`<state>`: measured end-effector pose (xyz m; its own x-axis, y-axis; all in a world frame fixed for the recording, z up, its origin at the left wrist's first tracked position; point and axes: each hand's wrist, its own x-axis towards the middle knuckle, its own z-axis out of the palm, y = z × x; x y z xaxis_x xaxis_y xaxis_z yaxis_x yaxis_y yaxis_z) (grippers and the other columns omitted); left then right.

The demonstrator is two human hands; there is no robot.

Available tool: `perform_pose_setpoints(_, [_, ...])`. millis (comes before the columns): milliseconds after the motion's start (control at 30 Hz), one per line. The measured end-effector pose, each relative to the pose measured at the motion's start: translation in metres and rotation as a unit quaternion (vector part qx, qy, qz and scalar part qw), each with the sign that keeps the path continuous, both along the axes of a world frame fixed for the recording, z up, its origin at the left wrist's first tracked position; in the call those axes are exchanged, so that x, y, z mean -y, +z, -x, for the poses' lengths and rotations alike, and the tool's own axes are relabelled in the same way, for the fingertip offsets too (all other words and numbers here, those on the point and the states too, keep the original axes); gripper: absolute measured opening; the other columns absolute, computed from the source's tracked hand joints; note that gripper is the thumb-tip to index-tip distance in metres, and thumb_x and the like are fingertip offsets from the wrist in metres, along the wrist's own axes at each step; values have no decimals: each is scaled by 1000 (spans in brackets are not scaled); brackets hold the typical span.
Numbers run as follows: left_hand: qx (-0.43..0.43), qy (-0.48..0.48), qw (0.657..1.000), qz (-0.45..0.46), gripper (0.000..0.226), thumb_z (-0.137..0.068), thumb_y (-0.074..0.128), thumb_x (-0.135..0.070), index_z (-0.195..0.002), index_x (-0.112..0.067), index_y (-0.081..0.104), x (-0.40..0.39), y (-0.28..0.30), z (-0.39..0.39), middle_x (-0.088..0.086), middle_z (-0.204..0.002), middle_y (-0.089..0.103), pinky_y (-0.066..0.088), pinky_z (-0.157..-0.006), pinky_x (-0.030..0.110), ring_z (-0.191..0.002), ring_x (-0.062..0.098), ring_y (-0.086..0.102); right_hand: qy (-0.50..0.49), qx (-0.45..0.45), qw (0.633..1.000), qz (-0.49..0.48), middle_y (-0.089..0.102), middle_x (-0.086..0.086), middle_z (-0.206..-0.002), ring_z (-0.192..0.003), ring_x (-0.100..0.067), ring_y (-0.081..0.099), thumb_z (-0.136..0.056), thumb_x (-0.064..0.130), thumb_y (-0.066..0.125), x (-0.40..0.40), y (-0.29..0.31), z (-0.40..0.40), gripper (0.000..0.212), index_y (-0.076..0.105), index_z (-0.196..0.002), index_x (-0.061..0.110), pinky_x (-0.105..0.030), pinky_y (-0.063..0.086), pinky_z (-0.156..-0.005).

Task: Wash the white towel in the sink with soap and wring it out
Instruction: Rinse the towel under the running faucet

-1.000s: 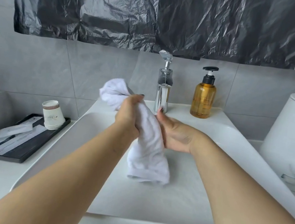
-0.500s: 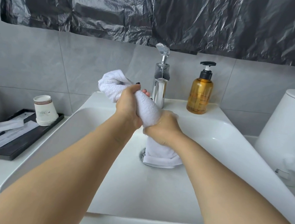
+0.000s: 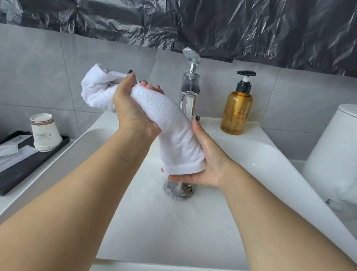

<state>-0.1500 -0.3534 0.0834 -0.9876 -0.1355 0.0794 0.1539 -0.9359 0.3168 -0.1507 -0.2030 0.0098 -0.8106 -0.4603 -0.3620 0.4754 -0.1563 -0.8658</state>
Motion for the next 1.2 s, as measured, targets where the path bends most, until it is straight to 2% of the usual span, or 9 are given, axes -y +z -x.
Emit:
perform_pose_setpoints(133, [18, 16, 999, 24, 37, -89, 62, -26, -56, -15, 52, 1, -4, 1, -3, -50, 51, 46, -58, 23, -50, 15, 53, -15, 109, 992, 63, 66, -23, -121, -111, -48, 62, -70, 80, 58, 18, 3, -2, 88, 65, -126, 13, -62, 52, -86])
perform_pose_setpoints(267, [45, -4, 995, 85, 39, -89, 61, -26, -53, -16, 49, -6, -12, 0, -4, -49, 48, 43, -54, 23, -46, 13, 50, -134, 82, 985, 71, 73, -12, -90, -81, -29, 70, -83, 52, 61, 22, 13, -5, 48, 73, -98, 8, -32, 59, -61])
perform_pose_setpoints(333, [66, 0, 990, 128, 37, -90, 60, -25, -56, -17, 48, -13, -17, -1, -5, -49, 46, 43, -51, 22, -43, 11, 47, -198, 66, 974, 88, 64, -2, -71, -59, -15, 59, -84, 41, 56, 19, 16, -4, 29, 68, -81, 14, -16, 44, -42])
perform_pose_setpoints(500, [118, -5, 972, 202, 27, -90, 59, -22, -66, -18, 47, -24, -27, -4, -7, -50, 46, 42, -46, 18, -41, 9, 44, -255, 18, 964, 70, 51, 2, -51, -38, -10, 46, -87, 21, 54, 19, 19, -5, 19, 56, -68, 18, -12, 30, -33])
perform_pose_setpoints(700, [182, -30, 951, 248, 30, -89, 60, -26, -63, -21, 47, -13, -34, -5, -11, -50, 46, 40, -50, 21, -39, 7, 45, -293, -20, 956, -5, 50, 0, -52, -36, -15, 45, -76, 15, 64, 24, 14, 2, 5, 60, -74, 16, -15, 33, -36])
perform_pose_setpoints(833, [179, -44, 954, 238, 27, -90, 60, -23, -65, -19, 50, -12, -34, -5, -9, -51, 49, 44, -50, 19, -43, 8, 47, -292, -17, 955, -51, 35, 1, -48, -36, -14, 28, -70, 8, 60, 22, 13, 0, 17, 48, -62, 17, -16, 20, -40])
perform_pose_setpoints(933, [131, -59, 961, 234, 19, -92, 53, -18, -73, -16, 51, -14, -30, -7, -3, -58, 55, 53, -65, 23, -51, 12, 55, -241, 8, 968, -71, 40, 0, -48, -34, -15, 35, -82, 8, 55, 8, 21, 0, 23, 45, -63, 17, -18, 28, -35])
perform_pose_setpoints(1067, [110, -121, 944, 286, 15, -89, 53, -22, -96, -9, 58, -17, -33, -8, 13, -97, 66, 52, -97, 45, -91, 30, 67, -175, 11, 961, -215, 62, -9, -101, -89, -30, 61, -91, 35, 59, -24, 38, 3, 22, 59, -100, 14, -33, 59, -59])
perform_pose_setpoints(1200, [100, -146, 941, 290, 17, -95, 52, -17, -109, -12, 60, -27, -37, -9, 10, -78, 73, 54, -91, 43, -79, 23, 69, -101, -51, 916, -386, 62, -12, -113, -93, -31, 62, -90, 27, 61, -50, 63, 1, 19, 60, -101, 12, -44, 55, -88])
